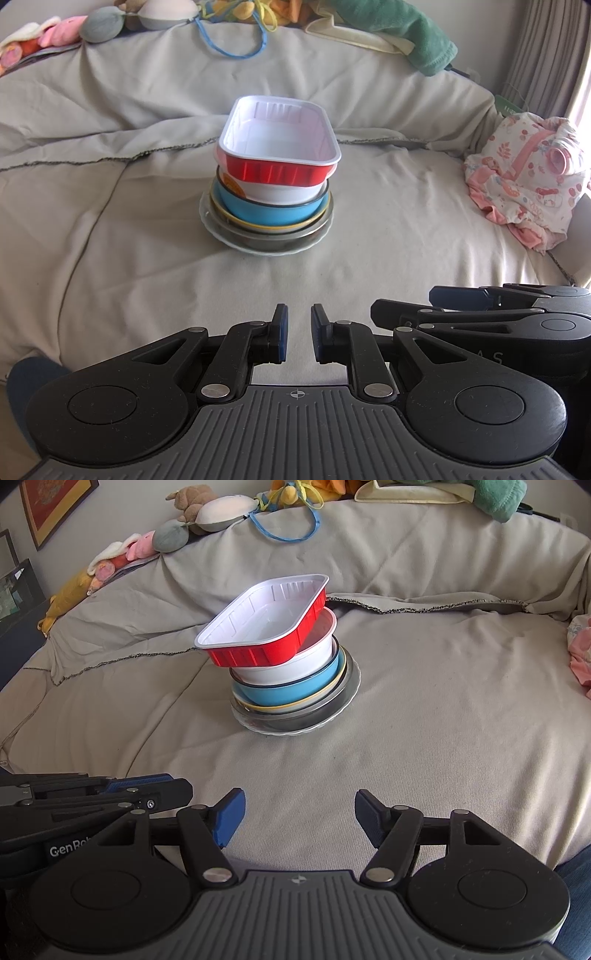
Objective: Organize plates and bowls
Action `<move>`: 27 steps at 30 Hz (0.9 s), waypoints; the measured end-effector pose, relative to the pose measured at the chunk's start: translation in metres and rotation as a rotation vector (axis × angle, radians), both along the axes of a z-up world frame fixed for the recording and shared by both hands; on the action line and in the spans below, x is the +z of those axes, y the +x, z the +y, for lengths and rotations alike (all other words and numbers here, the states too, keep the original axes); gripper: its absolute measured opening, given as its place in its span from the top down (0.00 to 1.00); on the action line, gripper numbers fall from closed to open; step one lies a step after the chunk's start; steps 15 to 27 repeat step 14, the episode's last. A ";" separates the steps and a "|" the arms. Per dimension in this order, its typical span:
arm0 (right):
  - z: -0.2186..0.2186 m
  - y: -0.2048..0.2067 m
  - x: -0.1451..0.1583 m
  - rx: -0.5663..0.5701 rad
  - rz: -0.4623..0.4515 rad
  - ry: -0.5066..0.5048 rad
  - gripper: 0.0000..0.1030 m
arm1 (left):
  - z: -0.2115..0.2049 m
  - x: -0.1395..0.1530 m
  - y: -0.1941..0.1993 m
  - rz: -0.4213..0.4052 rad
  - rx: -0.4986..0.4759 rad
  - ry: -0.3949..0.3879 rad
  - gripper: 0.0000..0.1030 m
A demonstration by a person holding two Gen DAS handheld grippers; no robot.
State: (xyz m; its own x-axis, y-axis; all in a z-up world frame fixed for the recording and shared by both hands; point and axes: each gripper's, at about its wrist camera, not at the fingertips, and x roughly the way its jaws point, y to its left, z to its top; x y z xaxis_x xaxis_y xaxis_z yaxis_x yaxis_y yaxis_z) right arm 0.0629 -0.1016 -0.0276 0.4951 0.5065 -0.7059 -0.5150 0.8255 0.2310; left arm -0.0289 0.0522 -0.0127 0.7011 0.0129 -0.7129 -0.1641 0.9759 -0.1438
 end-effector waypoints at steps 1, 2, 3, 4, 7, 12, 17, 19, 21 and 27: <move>0.000 0.000 0.000 0.001 0.000 0.001 0.35 | 0.000 0.000 0.000 0.001 0.000 0.002 0.83; 0.000 0.000 0.000 0.001 0.000 0.000 0.35 | 0.000 -0.001 0.000 0.001 0.000 0.004 0.83; 0.000 0.000 0.000 0.002 0.000 0.000 0.35 | 0.000 -0.001 0.000 0.003 0.000 0.005 0.83; 0.000 0.000 0.000 0.002 -0.001 0.000 0.35 | 0.000 -0.001 0.001 0.005 0.000 0.007 0.83; -0.001 0.002 -0.001 0.007 -0.001 0.000 0.35 | 0.000 -0.002 0.003 0.005 0.008 0.003 0.83; -0.002 0.008 -0.004 0.001 0.019 0.011 0.35 | 0.004 -0.008 0.013 0.012 0.017 -0.005 0.83; 0.001 0.013 -0.008 0.004 0.031 0.015 0.35 | 0.009 -0.013 0.021 0.024 0.029 -0.015 0.83; 0.001 0.013 -0.008 0.004 0.031 0.015 0.35 | 0.009 -0.013 0.021 0.024 0.029 -0.015 0.83; 0.001 0.013 -0.008 0.004 0.031 0.015 0.35 | 0.009 -0.013 0.021 0.024 0.029 -0.015 0.83; 0.001 0.013 -0.008 0.004 0.031 0.015 0.35 | 0.009 -0.013 0.021 0.024 0.029 -0.015 0.83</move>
